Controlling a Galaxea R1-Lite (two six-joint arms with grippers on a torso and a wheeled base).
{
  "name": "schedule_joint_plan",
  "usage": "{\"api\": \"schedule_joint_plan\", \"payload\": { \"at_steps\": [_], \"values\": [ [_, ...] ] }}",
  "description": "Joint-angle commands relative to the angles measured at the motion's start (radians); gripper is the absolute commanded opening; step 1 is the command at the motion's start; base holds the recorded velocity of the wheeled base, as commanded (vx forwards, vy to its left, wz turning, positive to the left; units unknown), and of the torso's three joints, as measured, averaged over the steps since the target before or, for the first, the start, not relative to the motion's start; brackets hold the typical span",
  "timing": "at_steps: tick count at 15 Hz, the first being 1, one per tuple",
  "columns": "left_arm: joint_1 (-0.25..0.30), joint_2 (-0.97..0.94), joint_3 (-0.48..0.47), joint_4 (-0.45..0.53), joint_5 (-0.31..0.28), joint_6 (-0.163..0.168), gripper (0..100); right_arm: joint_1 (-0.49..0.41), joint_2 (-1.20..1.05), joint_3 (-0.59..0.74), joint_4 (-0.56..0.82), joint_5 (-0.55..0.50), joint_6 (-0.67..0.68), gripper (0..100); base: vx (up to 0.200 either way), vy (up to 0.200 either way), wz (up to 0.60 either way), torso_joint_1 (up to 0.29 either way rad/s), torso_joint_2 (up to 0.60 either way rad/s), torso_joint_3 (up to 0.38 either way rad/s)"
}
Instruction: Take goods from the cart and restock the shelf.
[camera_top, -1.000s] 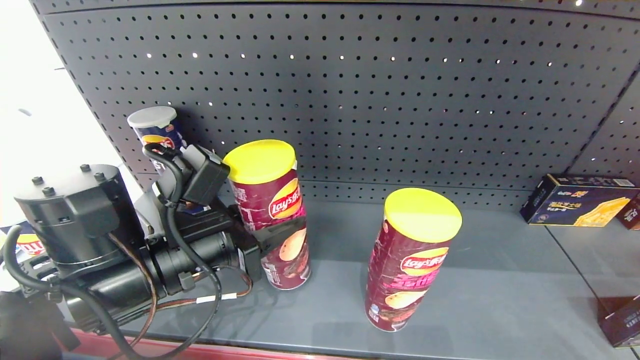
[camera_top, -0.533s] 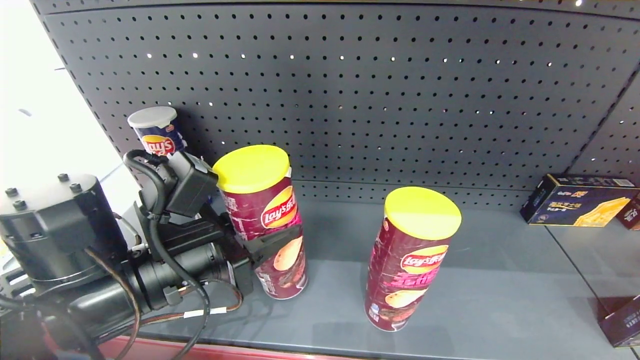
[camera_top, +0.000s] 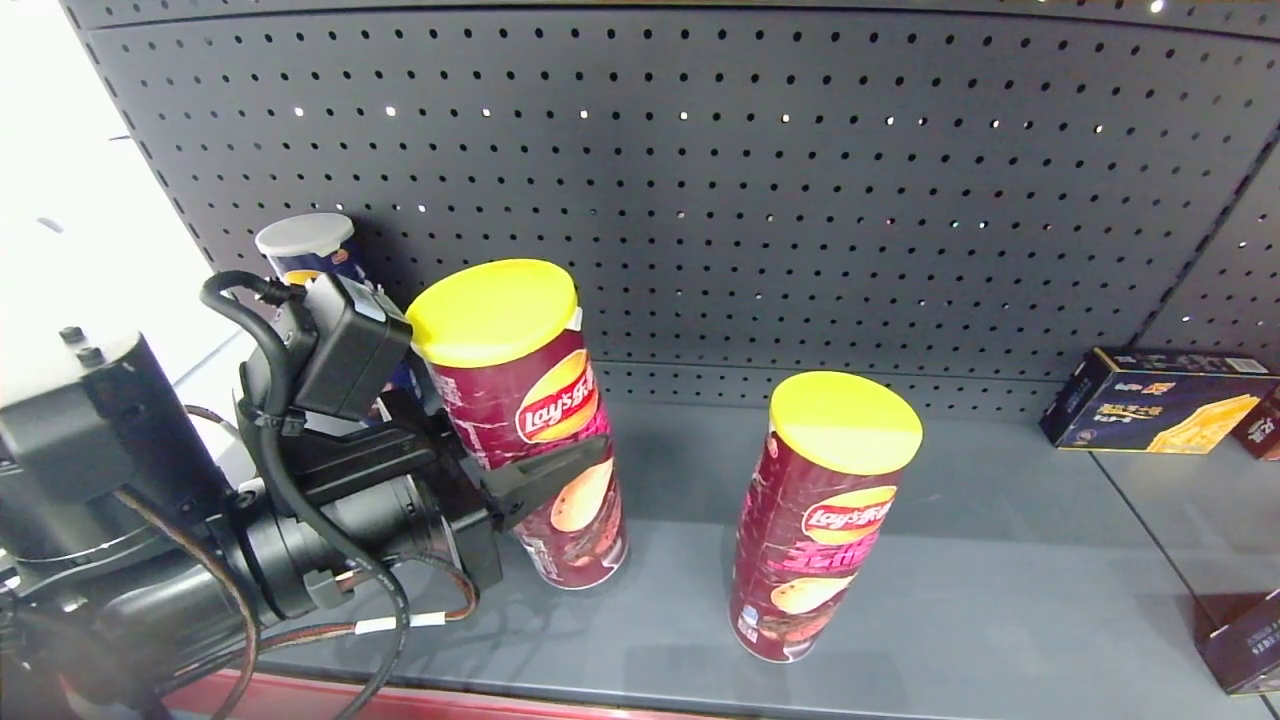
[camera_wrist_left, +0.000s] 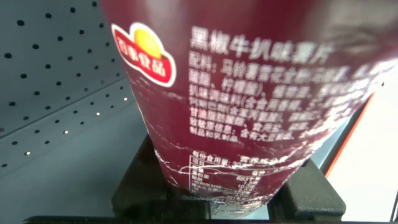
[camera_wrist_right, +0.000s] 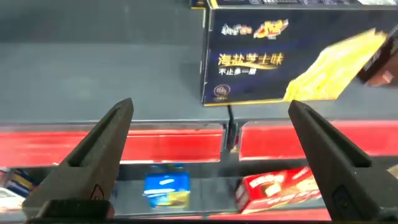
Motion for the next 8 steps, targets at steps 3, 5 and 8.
{"api": "schedule_joint_plan", "payload": {
  "at_steps": [3,5,8],
  "values": [
    [0.0,-0.004,0.001,0.003,0.002,-0.001,0,0.003,0.011,-0.002,0.058,-0.002,0.003,100,0.0,0.0,0.0,0.0,0.0,0.0],
    [-0.001,-0.012,-0.008,0.006,0.001,-0.001,0,0.003,0.011,0.0,0.058,0.0,0.003,100,0.0,0.0,0.0,0.0,0.0,0.0],
    [0.014,-0.01,-0.009,0.029,0.008,0.001,0,0.003,0.011,-0.002,0.057,-0.002,0.004,100,0.0,0.0,0.0,0.0,0.0,0.0]
  ]
}}
